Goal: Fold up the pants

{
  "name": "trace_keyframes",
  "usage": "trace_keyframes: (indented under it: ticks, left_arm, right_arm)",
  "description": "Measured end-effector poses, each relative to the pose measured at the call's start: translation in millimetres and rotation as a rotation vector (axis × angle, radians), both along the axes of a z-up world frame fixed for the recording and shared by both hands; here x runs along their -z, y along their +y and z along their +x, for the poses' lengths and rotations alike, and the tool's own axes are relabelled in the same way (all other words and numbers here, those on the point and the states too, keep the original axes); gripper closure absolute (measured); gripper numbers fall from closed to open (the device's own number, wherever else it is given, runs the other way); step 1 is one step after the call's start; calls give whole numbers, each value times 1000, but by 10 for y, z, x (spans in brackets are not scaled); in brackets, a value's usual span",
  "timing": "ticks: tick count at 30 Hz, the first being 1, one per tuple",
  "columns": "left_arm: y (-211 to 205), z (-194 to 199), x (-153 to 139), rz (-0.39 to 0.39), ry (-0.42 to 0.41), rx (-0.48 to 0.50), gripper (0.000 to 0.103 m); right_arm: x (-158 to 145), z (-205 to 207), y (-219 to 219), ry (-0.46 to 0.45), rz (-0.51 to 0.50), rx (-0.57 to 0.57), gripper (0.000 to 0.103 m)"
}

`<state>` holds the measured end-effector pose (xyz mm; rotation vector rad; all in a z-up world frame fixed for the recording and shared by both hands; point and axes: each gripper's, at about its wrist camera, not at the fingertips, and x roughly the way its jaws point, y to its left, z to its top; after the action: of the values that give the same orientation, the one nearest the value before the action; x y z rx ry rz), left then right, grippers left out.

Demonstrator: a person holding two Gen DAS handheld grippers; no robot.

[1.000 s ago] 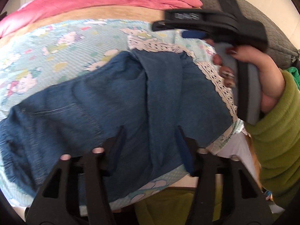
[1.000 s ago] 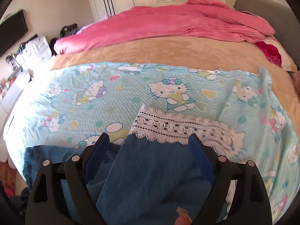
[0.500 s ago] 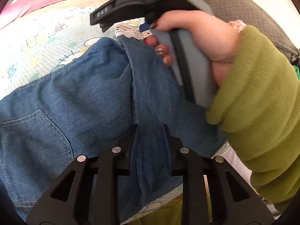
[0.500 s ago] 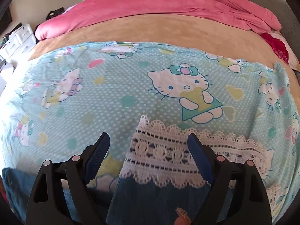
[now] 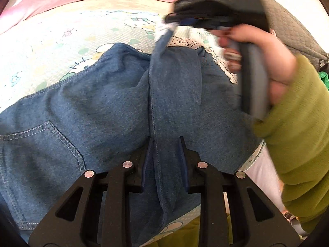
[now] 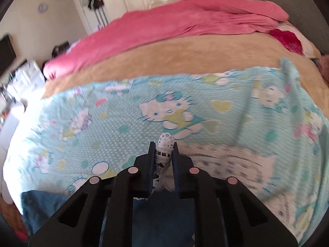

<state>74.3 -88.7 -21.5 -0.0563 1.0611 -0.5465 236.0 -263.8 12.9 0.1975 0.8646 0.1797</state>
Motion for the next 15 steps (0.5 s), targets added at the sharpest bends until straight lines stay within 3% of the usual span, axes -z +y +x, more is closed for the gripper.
trace_keyframes:
  ticks: [7, 8, 9, 11, 15]
  left_arm:
    - [11, -41, -56, 27, -38, -4, 74]
    - [4, -67, -77, 47, -57, -2, 77]
    - [-15, -84, -102, 68, -79, -5, 89]
    - [-32, -126, -149, 105, -120, 7, 103]
    - [-27, -203, -244, 125, -163, 52, 103]
  right_arm:
    - [-299, -633, -643, -53, 25, 89, 90]
    - [-331, -747, -752, -53, 23, 106, 90]
    - [-346, -839, -839, -51, 19, 119, 90]
    - [-364, -1020, -993, -46, 22, 142, 90]
    - [-348, -1480, -1257, -13, 26, 195, 90]
